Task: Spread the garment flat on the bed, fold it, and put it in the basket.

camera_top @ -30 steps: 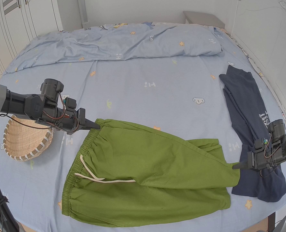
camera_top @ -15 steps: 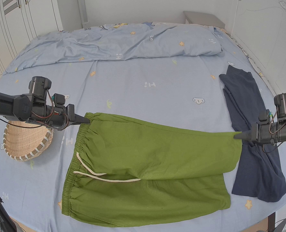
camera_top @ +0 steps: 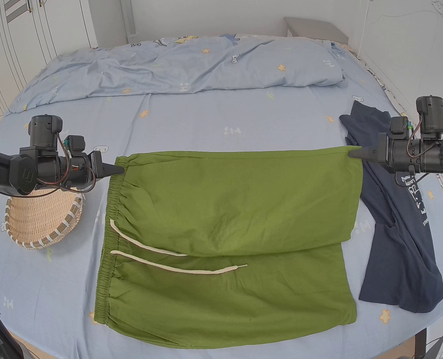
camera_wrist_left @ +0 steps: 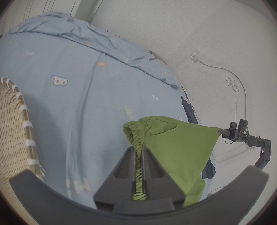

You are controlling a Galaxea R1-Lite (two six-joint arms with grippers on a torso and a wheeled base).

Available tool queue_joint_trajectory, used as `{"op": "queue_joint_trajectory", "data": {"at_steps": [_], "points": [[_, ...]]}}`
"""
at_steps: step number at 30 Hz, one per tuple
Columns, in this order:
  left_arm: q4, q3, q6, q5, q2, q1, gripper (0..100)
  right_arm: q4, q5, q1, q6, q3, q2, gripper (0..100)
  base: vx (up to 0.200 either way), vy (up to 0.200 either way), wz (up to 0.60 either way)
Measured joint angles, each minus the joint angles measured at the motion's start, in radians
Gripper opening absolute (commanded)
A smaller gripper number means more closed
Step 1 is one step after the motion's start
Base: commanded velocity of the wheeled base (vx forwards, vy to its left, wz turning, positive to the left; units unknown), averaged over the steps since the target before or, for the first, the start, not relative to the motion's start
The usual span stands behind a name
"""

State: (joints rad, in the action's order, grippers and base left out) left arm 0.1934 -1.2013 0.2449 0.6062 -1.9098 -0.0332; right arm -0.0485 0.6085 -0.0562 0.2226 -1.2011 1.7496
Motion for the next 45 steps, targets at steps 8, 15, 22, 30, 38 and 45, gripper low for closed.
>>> {"op": "queue_joint_trajectory", "data": {"at_steps": [8, 15, 22, 30, 38, 45], "points": [[0.024, -0.030, 0.001, -0.002, -0.008, -0.038, 0, 0.002, -0.001, -0.017, 0.001, -0.188, 0.114, 0, 0.000, 0.000, 0.00], [0.073, -0.047, 0.002, -0.003, -0.038, -0.049, 0, 0.034, -0.003, -0.039, 0.000, -0.354, 0.206, 0, 0.000, 0.000, 0.00], [0.120, -0.058, 0.002, -0.005, -0.082, -0.057, 0, -0.013, -0.004, -0.047, -0.006, -0.421, 0.281, 0, 0.000, 0.000, 0.00], [0.165, -0.059, 0.003, -0.005, -0.126, -0.071, 0, -0.023, -0.009, -0.053, 0.000, -0.502, 0.345, 0, 0.000, 0.000, 0.00], [0.169, -0.076, 0.002, -0.005, -0.152, -0.078, 0, -0.033, -0.053, -0.056, -0.007, -0.589, 0.416, 0, 0.000, 0.000, 0.00], [0.236, -0.091, 0.012, -0.010, -0.175, -0.084, 0, -0.033, -0.068, -0.057, -0.008, -0.649, 0.474, 0, 0.000, 0.000, 0.00]]}}
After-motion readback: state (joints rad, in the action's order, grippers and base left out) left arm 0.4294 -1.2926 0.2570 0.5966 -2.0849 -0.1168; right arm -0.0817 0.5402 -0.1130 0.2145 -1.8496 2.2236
